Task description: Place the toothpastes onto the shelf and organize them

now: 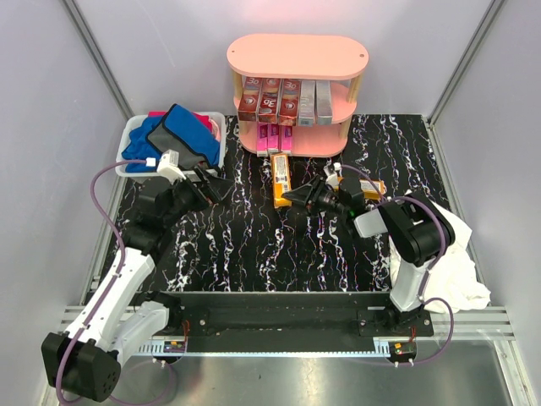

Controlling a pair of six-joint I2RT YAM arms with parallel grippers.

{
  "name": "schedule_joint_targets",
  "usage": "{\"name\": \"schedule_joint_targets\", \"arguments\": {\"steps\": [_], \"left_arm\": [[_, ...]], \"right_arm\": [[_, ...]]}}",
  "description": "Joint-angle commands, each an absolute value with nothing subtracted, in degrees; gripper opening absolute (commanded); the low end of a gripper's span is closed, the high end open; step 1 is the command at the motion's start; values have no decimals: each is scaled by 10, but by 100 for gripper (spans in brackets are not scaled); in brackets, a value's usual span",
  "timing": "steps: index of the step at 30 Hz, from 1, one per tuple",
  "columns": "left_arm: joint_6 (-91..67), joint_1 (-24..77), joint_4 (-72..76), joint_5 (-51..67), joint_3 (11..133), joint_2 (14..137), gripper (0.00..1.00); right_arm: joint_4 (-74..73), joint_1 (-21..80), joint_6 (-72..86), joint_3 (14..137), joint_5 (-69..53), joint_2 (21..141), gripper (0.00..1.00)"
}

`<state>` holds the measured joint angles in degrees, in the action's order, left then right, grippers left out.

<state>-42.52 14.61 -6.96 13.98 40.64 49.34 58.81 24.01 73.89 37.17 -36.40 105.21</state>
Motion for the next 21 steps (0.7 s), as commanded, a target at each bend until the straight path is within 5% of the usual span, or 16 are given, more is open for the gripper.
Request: {"name": "schedule_joint_targets", "arguments": {"steps": [1,21], "left_arm": [[-399,143,-46,124,396,493,99],[-353,143,-76,107,388,504,99]], "right_arm": [[628,211,723,421,-387,1077,20],[546,108,707,587,-438,1158,21]]}}
